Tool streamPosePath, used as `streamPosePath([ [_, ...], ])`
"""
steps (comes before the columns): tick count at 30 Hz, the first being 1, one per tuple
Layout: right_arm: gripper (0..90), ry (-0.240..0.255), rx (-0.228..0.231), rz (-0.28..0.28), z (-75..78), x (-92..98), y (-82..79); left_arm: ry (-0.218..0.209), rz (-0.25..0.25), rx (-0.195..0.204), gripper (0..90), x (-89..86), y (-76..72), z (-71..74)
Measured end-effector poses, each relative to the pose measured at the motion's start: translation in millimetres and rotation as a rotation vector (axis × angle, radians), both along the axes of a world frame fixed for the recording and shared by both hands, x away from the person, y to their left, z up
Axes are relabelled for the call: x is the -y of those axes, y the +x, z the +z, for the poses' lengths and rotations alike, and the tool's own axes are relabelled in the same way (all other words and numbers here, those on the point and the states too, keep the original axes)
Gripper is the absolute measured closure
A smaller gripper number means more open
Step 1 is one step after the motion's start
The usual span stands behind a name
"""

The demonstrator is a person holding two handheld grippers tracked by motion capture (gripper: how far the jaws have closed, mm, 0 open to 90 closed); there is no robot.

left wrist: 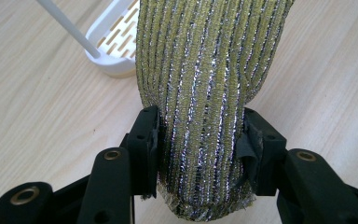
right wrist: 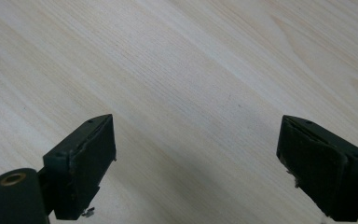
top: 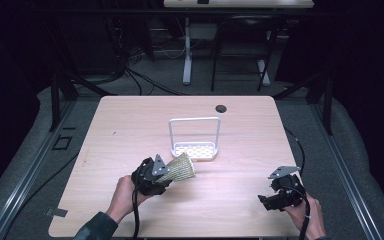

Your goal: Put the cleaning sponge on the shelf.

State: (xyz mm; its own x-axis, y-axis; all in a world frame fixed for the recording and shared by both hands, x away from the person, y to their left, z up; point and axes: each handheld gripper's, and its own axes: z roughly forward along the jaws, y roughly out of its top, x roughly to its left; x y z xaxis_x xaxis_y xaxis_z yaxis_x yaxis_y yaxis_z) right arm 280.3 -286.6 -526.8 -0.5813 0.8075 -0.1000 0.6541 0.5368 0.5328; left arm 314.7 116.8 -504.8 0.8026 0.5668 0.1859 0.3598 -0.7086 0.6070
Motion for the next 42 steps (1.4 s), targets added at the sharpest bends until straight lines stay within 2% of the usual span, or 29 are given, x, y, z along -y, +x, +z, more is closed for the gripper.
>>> streamPosePath([
  [12,10.9,0.003,0.004,0.001,0.5,-0.7,-0.3,-0.005,0.019,-0.006,53.6,15.7,9.0,2.4],
  [21,10.9,0.014,0.011,-0.005,1.6,0.1,-1.1,-0.031,0.042,-0.017,53.6,22.6,20.4,3.3],
  [42,11.2,0.010,0.018,0.000,3.0,0.3,-1.7,-0.036,0.095,-0.015,54.0,44.6,44.6,0.7],
])
